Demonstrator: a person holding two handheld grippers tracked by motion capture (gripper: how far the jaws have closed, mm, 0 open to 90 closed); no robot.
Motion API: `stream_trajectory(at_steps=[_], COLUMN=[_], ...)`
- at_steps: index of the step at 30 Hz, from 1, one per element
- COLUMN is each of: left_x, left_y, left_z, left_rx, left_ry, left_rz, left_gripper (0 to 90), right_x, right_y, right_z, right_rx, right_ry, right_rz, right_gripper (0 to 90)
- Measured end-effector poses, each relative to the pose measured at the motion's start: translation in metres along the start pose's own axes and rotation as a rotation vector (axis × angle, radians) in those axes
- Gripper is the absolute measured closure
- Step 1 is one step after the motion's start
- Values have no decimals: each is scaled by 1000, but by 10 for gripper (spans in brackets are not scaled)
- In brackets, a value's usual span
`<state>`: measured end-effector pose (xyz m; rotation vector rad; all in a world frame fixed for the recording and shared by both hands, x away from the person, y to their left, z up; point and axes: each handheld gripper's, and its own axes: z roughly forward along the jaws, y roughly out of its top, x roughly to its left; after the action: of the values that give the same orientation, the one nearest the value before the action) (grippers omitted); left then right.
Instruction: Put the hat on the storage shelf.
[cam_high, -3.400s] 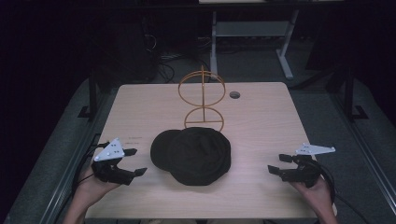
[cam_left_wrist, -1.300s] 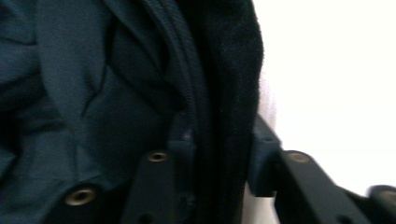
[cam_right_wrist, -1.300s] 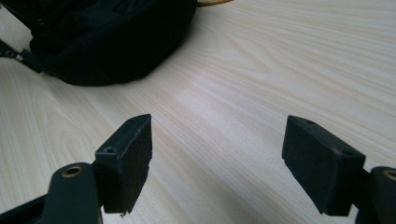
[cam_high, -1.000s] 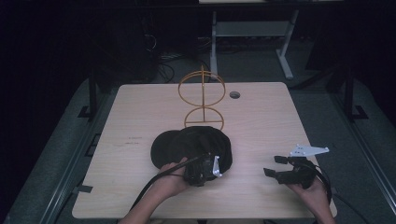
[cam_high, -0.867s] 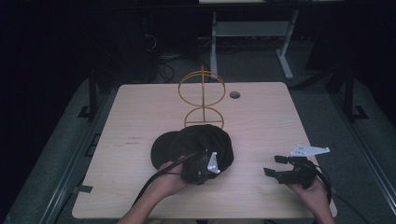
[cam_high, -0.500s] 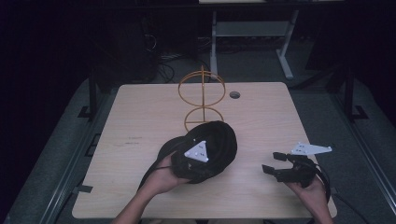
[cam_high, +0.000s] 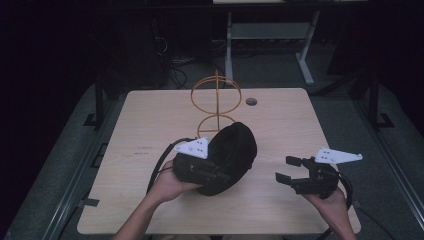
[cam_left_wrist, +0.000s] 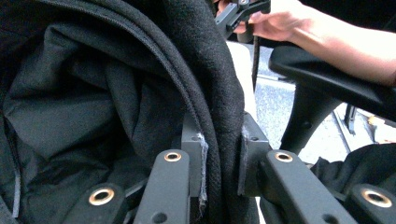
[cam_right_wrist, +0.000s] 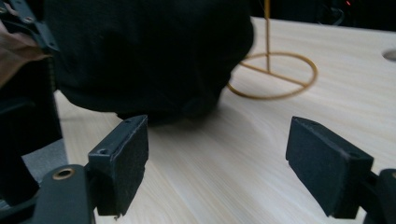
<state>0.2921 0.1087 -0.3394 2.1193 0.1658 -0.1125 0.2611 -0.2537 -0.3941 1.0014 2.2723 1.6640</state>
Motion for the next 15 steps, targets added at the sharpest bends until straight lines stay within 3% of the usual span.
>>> stream_trajectory(at_steps=[3,15], left_x=[-2,-8], left_y=[8,32], left_z=[2,21], left_rx=[-10,-9], left_ry=[-20,-84], left_rz=[14,68], left_gripper=[767,766], right_x=[6,10], right_y=[8,28], right_z=[1,10], right_rx=[-28,-91], right_ry=[28,49], right_rz=[-14,-48], right_gripper=[199,194])
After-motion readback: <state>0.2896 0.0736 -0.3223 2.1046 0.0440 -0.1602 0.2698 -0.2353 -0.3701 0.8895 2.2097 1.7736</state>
